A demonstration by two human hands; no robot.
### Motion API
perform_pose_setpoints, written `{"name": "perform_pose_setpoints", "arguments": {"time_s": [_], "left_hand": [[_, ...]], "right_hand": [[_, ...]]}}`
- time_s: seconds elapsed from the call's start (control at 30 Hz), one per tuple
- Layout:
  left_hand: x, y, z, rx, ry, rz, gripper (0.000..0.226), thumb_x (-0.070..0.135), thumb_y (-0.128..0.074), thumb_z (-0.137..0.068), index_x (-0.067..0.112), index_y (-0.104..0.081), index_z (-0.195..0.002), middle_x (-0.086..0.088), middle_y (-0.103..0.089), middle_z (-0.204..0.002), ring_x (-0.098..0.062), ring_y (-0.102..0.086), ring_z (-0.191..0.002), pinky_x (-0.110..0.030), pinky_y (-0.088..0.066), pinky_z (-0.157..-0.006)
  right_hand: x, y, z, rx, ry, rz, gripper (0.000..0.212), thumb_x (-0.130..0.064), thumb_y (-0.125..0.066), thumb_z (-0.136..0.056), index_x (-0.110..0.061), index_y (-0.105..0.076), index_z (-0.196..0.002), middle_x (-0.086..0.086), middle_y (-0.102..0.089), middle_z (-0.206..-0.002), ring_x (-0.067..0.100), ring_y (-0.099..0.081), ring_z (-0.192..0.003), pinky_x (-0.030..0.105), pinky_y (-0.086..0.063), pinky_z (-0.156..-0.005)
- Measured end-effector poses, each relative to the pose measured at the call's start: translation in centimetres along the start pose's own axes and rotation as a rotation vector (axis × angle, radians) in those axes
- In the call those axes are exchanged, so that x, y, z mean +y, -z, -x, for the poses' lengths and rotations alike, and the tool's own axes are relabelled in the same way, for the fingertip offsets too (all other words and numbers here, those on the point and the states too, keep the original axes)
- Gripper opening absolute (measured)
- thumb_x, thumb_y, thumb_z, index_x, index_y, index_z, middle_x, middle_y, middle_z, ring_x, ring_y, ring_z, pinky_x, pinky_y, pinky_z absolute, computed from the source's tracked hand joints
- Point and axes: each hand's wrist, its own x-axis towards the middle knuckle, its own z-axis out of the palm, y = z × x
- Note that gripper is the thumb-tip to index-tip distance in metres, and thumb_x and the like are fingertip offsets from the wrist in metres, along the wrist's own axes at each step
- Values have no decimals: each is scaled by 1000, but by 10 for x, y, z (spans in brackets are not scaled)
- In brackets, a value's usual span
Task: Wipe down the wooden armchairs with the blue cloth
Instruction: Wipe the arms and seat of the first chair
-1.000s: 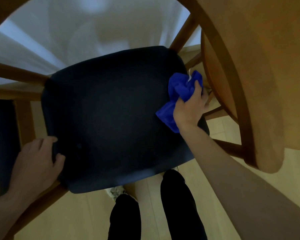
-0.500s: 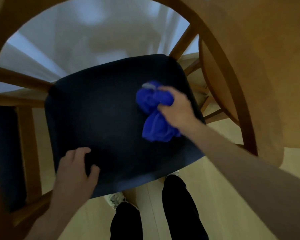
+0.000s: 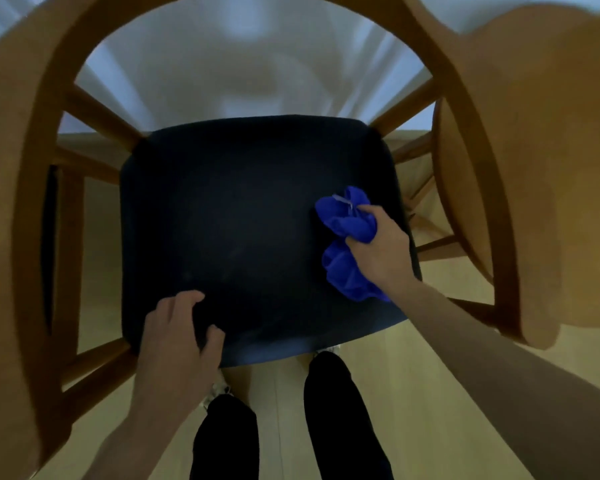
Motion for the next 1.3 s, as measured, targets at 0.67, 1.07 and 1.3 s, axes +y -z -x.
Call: {"name": "perform_pose_setpoints", "arguments": {"time_s": [0.67,1.07,1.3], "left_hand": [[-5,16,-29,-61,-141,-67,41,15,-65,-84,14,-49,-122,-10,-52,-116,-25,-44,-104,-36,-41,-83],[24,-10,-25,-74,-302,-88,44,18,-66,-81,19,-47,-121,-1,-51,-111,-16,-43,-99,-32,-40,-80],[51,-12,-30,-88,-297,-58,44,16,-66,-82,14,-49,-123,-4,-52,-112,-12,-38,-97,-31,-37,-79]], "right_hand": [[67,29,9,-29,-791,-137,63,-19,-54,-91,-18,-30,-149,17,-50,-135,35,-53,-113,44,-48,-96],[-28,43,-104,-188,-259,123,59,-17,-35,-103,-32,-12,-155,8,-28,-149,28,-40,-130,35,-36,-108],[54,43,27,-207,-601,-61,59,-11,-47,-97,-19,-19,-149,15,-49,-124,23,-54,-97,32,-43,-78]]}}
